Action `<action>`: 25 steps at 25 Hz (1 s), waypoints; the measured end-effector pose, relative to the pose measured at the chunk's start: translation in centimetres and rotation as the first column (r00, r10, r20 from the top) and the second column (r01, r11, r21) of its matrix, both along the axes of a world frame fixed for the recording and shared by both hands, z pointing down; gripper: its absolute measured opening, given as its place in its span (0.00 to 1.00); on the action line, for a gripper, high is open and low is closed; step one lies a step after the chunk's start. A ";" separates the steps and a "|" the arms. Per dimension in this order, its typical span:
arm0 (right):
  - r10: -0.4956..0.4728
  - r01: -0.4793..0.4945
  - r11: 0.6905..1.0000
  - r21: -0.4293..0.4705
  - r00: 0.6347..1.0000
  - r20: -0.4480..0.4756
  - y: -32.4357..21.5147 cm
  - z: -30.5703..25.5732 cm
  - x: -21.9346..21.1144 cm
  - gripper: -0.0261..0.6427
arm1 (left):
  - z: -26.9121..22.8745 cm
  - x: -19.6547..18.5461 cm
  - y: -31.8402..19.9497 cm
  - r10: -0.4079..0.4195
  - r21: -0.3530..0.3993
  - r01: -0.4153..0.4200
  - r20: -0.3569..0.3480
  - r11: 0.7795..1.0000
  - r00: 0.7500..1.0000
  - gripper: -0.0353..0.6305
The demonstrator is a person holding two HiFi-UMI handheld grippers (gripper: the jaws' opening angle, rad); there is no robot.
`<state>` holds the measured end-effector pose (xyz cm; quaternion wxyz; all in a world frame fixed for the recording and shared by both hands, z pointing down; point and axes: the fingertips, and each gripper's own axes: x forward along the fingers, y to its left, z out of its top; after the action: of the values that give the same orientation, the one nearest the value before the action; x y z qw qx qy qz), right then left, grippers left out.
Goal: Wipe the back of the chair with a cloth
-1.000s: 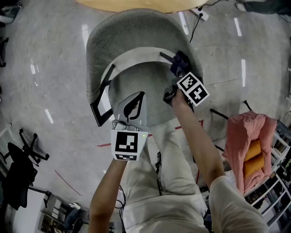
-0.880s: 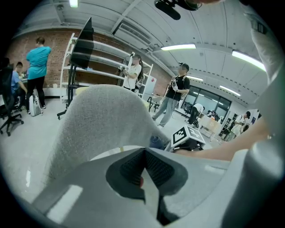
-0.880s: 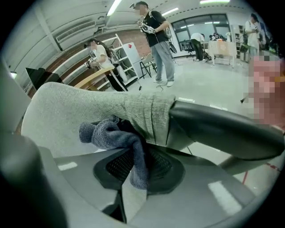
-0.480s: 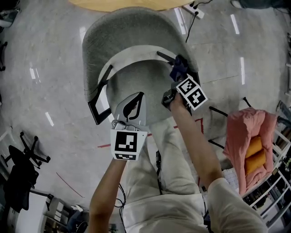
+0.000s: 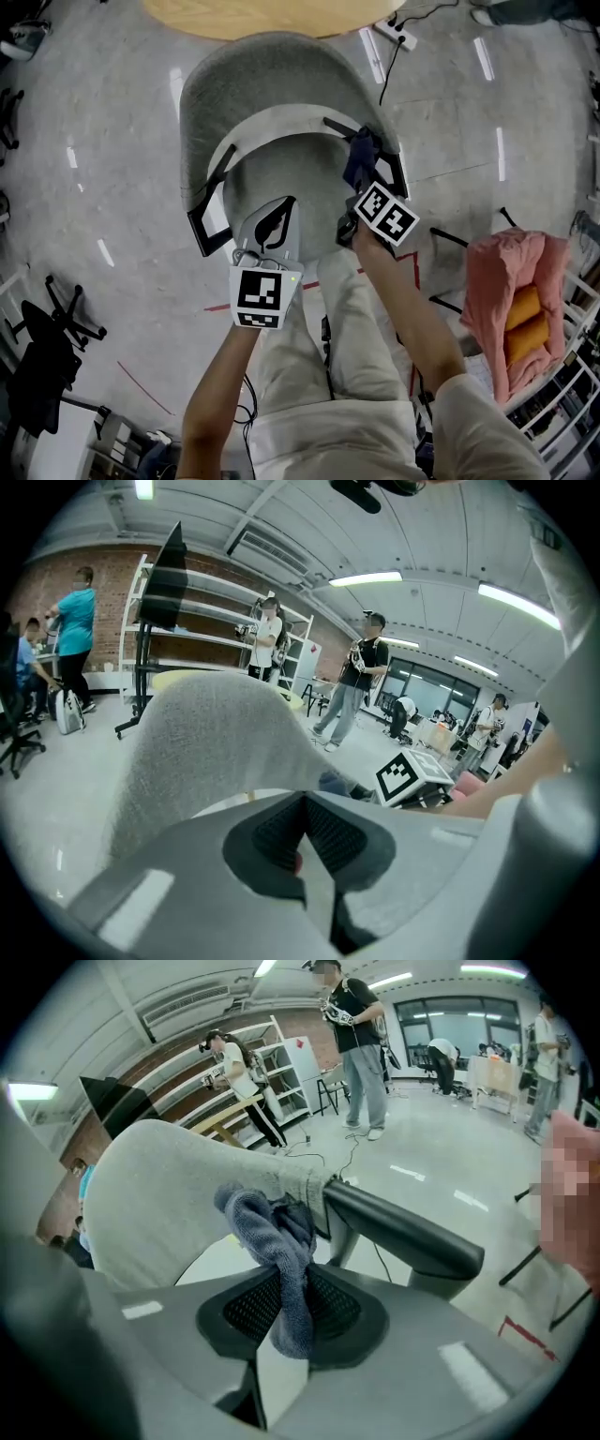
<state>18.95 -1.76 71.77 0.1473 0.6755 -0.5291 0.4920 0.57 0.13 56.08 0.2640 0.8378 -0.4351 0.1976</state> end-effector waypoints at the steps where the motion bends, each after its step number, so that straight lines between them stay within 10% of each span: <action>1: -0.023 0.023 1.000 0.004 1.000 0.005 0.0 -0.5 -0.5 0.19 | -0.2 -0.1 0.1 0.000 0.001 0.000 0.003 1.000 1.000 0.05; 13: -0.305 0.302 0.943 0.141 0.952 -0.001 0.1 -12.1 -3.3 0.19 | -9.6 -0.3 0.6 -0.068 0.042 0.069 -0.027 0.997 0.997 0.05; 25: -0.514 0.506 0.798 0.328 0.855 -0.071 2.4 -27.5 -6.5 0.18 | -19.7 0.6 1.5 -0.089 0.093 0.096 -0.075 0.991 0.993 0.05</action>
<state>12.45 0.64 44.30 0.1516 0.5177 -0.7684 0.3443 1.16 1.58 36.36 0.2472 0.8349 -0.4730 0.1342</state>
